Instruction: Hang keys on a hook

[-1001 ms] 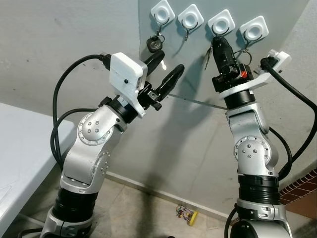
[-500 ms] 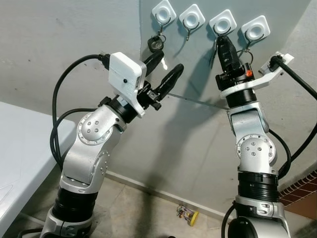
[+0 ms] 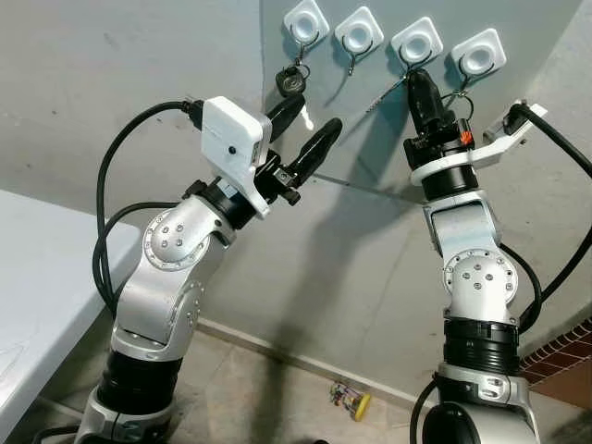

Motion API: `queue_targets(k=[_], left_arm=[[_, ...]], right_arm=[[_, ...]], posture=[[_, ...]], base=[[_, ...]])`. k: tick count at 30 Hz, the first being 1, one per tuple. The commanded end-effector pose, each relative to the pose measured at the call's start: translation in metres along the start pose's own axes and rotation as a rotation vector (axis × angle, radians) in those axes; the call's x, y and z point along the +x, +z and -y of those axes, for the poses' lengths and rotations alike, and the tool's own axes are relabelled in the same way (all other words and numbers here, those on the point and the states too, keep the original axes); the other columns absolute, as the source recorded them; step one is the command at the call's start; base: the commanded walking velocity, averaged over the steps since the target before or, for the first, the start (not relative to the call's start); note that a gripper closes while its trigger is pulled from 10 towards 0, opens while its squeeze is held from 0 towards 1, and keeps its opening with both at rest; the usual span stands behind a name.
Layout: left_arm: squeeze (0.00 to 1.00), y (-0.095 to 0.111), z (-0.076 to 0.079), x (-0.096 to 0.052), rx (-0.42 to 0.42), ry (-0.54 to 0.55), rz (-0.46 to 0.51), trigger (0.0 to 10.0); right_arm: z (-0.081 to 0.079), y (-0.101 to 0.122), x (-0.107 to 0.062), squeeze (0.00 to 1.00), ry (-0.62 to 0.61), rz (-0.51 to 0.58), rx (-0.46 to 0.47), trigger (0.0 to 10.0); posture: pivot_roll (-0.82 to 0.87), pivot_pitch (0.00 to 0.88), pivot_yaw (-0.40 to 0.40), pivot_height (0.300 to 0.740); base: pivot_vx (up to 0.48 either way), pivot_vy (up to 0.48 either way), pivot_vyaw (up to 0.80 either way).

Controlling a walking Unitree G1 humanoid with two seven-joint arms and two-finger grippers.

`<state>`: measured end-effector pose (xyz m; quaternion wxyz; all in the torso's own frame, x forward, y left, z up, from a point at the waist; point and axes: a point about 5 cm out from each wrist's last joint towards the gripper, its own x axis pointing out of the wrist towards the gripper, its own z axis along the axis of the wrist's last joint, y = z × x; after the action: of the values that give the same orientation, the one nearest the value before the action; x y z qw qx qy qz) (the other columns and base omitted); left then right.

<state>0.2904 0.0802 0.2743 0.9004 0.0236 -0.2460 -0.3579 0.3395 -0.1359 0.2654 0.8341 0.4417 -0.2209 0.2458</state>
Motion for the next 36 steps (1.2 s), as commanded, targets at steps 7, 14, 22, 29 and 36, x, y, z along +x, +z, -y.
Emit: queue_targets(k=[7, 14, 22, 29, 36], left_arm=[[0.00, 0.008, 0.001, 0.002, 0.016, -0.006, 0.028, 10.0], [0.00, 0.008, 0.001, 0.001, 0.020, -0.003, 0.029, 10.0], [0.00, 0.009, 0.000, 0.001, 0.021, -0.002, 0.029, 10.0], [0.00, 0.008, 0.001, 0.001, 0.018, -0.003, 0.030, 10.0], [0.00, 0.008, 0.000, 0.000, 0.018, 0.004, 0.025, 10.0]], right_arm=[[0.004, -0.002, -0.005, 0.00, -0.031, -0.024, -0.031, 10.0], [0.010, -0.015, -0.012, 0.00, -0.061, -0.140, -0.188, 10.0], [0.015, -0.018, -0.019, 0.00, -0.085, -0.170, -0.247, 10.0], [0.014, -0.018, -0.020, 0.00, -0.080, -0.169, -0.256, 10.0], [0.011, -0.016, -0.020, 1.00, -0.041, -0.149, -0.243, 10.0]], posture=[[0.02, 0.104, -0.042, 0.740], [0.02, 0.100, -0.045, 0.740], [0.02, 0.102, -0.042, 0.740], [0.02, 0.104, -0.041, 0.740], [0.02, 0.108, -0.043, 0.740]], base=[[0.000, 0.000, 0.00], [0.000, 0.000, 0.00], [0.000, 0.000, 0.00], [0.000, 0.000, 0.00], [0.000, 0.000, 0.00]])
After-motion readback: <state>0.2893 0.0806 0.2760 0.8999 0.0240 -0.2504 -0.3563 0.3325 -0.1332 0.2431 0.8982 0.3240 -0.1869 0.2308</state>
